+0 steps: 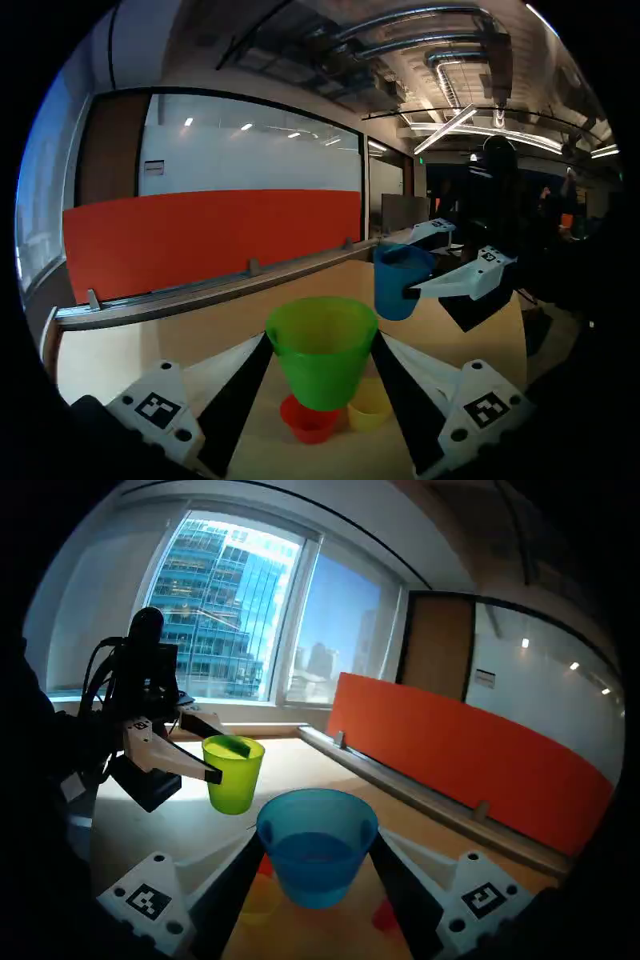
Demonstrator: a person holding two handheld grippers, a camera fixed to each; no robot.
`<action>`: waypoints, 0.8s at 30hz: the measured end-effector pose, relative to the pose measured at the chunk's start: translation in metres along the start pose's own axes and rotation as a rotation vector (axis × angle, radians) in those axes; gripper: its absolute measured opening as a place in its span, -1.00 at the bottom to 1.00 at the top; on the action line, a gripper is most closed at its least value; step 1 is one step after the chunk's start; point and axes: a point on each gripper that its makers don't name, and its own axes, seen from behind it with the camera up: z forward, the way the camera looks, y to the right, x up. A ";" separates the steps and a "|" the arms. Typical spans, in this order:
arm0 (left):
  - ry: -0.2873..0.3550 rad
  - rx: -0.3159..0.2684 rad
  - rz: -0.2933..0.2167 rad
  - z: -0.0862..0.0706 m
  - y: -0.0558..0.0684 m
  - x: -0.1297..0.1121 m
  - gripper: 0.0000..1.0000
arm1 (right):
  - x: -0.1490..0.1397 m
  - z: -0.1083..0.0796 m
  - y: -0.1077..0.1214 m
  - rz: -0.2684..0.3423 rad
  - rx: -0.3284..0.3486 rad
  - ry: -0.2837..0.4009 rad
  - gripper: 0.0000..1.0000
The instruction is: Pour water
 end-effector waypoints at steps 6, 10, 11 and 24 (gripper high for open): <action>0.007 -0.013 -0.007 0.000 0.010 -0.001 0.74 | 0.016 0.003 0.000 -0.050 -0.009 0.019 0.80; 0.008 -0.020 -0.009 0.000 0.016 -0.004 0.74 | 0.027 0.003 0.002 -0.087 -0.017 0.029 0.80; 0.008 -0.022 -0.009 0.000 0.018 -0.004 0.74 | 0.029 0.004 0.002 -0.096 -0.019 0.032 0.80; 0.013 -0.043 0.034 0.003 0.042 -0.007 0.74 | 0.058 0.007 0.001 -0.247 -0.033 0.063 0.80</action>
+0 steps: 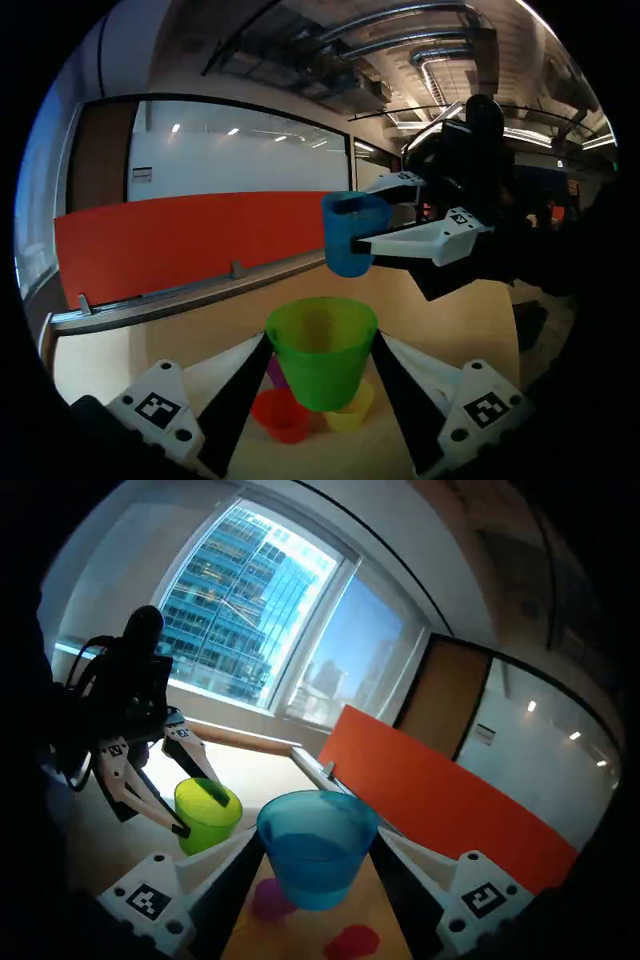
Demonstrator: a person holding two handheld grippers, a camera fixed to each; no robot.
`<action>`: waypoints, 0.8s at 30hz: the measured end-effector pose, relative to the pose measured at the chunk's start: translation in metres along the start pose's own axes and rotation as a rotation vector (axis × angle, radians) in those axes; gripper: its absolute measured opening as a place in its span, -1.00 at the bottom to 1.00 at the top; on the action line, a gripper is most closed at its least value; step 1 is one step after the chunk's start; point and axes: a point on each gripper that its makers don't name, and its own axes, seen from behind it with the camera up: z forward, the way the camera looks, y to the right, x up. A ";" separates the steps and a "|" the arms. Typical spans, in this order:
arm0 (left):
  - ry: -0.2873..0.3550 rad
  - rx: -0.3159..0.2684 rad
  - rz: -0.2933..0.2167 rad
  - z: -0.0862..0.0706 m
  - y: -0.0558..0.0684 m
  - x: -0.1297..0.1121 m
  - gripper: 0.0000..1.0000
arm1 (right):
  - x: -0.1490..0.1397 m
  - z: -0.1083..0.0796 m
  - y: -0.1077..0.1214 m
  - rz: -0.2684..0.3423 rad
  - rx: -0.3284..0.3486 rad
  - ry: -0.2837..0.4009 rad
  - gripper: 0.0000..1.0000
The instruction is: Pour water
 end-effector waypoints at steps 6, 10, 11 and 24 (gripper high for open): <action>0.004 -0.011 -0.003 0.002 0.005 0.001 0.74 | 0.008 0.005 0.001 -0.078 -0.006 0.003 0.80; 0.008 -0.011 0.006 0.003 0.006 0.002 0.73 | 0.014 0.009 0.001 -0.125 -0.004 0.008 0.80; 0.009 -0.011 0.009 0.003 0.007 0.002 0.73 | 0.015 0.010 0.001 -0.136 -0.004 0.009 0.80; 0.020 -0.019 0.010 0.011 0.005 0.008 0.73 | 0.027 0.028 0.012 -0.301 -0.018 0.009 0.79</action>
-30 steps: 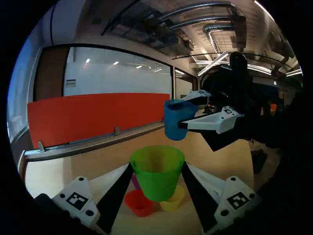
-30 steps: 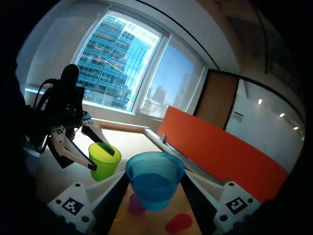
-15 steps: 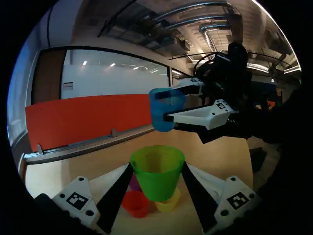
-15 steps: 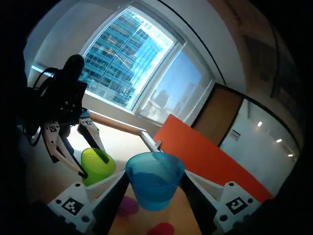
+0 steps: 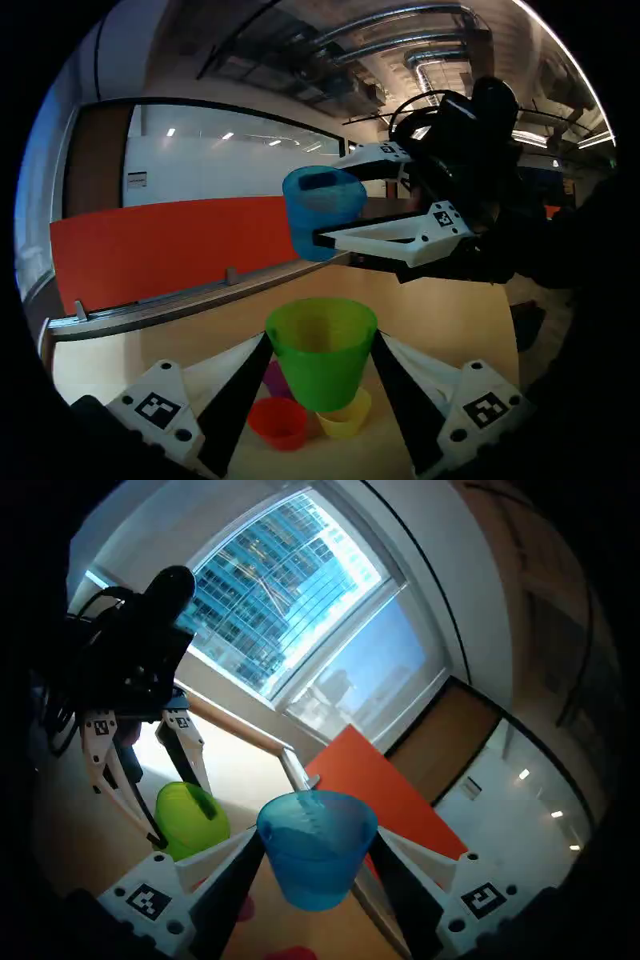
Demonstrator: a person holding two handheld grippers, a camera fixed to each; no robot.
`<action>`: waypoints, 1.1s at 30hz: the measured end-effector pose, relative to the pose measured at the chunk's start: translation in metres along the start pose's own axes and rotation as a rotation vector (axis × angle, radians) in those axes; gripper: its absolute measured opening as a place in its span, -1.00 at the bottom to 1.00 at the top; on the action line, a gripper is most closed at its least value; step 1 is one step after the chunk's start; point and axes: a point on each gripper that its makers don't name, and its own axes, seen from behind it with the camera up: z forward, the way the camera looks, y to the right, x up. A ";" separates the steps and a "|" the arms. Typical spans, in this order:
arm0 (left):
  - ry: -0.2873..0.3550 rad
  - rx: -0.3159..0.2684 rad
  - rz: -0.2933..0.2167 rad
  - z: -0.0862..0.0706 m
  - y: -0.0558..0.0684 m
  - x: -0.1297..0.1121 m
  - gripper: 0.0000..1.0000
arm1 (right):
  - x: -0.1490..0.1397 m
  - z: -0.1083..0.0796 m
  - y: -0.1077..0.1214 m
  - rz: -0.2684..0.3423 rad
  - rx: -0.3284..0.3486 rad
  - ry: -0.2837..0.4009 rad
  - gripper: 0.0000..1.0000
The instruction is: Pour water
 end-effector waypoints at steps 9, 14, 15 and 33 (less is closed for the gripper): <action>0.005 -0.008 -0.006 0.005 0.000 0.002 0.72 | 0.008 0.011 0.006 -0.114 -0.012 0.005 0.79; 0.002 -0.014 0.002 0.006 0.002 0.002 0.72 | 0.013 0.016 0.009 -0.181 -0.021 0.008 0.79; 0.002 -0.015 0.003 0.007 0.002 0.002 0.72 | 0.013 0.016 0.009 -0.196 -0.022 0.007 0.79; 0.007 -0.037 0.000 0.008 0.008 0.008 0.72 | 0.014 0.021 0.013 -0.372 -0.050 -0.014 0.78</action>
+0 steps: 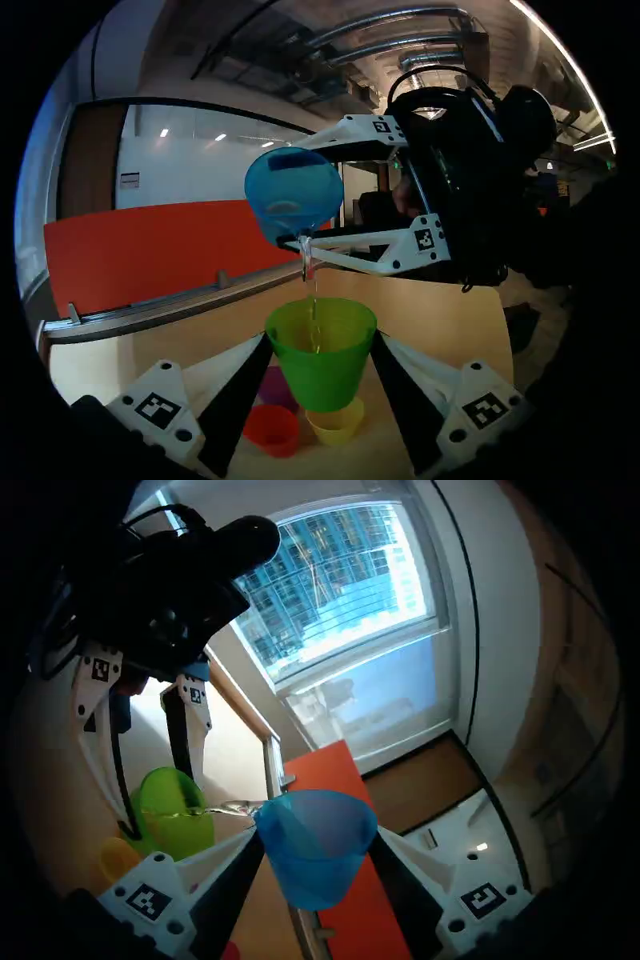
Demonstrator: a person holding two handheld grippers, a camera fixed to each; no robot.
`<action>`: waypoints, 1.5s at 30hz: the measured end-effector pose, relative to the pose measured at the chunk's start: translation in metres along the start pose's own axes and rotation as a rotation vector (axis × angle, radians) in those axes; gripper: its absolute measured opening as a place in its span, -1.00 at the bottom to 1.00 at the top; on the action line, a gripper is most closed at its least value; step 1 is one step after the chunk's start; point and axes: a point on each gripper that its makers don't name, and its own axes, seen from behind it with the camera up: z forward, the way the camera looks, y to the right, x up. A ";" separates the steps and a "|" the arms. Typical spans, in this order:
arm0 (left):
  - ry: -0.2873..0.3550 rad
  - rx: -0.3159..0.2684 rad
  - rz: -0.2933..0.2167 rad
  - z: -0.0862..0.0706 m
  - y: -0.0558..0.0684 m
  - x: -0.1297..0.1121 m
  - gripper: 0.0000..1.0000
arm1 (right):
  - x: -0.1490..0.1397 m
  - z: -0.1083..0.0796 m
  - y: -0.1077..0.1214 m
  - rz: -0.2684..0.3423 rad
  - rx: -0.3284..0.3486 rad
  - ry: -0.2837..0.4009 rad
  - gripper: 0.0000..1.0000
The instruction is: Pour water
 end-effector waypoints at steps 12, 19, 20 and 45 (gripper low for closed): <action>-0.005 0.002 0.004 -0.001 -0.002 -0.002 0.71 | 0.000 0.000 0.001 -0.044 -0.006 0.001 0.78; -0.007 -0.004 0.004 0.000 -0.001 -0.001 0.72 | 0.000 0.000 0.002 -0.073 -0.011 0.001 0.78; -0.007 -0.004 0.003 0.000 -0.001 -0.001 0.71 | 0.000 0.000 0.002 -0.076 -0.012 0.001 0.78; -0.001 -0.002 0.004 0.001 -0.001 0.002 0.71 | 0.002 0.000 0.016 -0.190 -0.050 0.002 0.78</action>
